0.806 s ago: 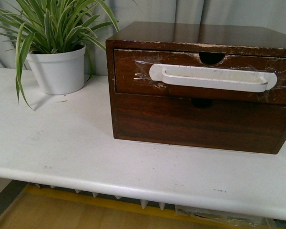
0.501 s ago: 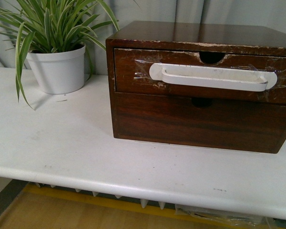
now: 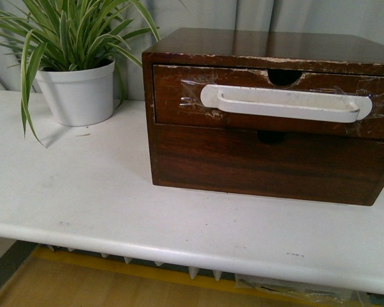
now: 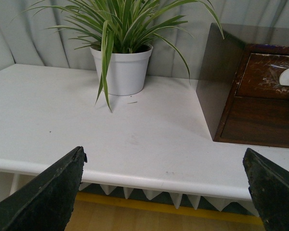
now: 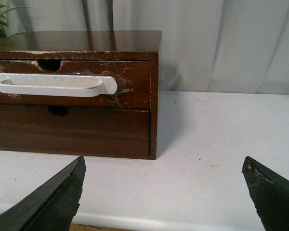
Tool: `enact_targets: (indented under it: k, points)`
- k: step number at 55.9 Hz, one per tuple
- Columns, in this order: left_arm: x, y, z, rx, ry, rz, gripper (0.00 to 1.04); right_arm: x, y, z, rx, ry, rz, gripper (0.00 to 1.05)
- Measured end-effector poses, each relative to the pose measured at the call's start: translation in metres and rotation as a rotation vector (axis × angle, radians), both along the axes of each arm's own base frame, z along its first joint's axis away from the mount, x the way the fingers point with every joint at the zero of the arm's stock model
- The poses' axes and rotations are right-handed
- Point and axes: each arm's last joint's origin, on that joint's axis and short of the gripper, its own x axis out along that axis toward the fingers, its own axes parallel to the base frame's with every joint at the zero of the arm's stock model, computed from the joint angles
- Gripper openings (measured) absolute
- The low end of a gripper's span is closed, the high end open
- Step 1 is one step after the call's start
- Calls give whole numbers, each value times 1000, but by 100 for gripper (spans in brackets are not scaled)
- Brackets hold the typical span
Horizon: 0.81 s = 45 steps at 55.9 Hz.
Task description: Open drawer
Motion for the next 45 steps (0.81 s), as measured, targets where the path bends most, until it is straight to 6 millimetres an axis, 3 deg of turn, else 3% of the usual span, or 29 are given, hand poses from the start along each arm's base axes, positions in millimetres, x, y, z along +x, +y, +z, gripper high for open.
enact_targets:
  k: [25,33,45]
  points:
    - [0,0,0,0,0,0,99,0,0,0,0,0,0,96]
    - [5,-4,0,-34,270,13,99,6,2,4,-3,269,-18,96]
    - [38,-26,34,106,268,-247,99,35,5,31,-148,387,148,96]
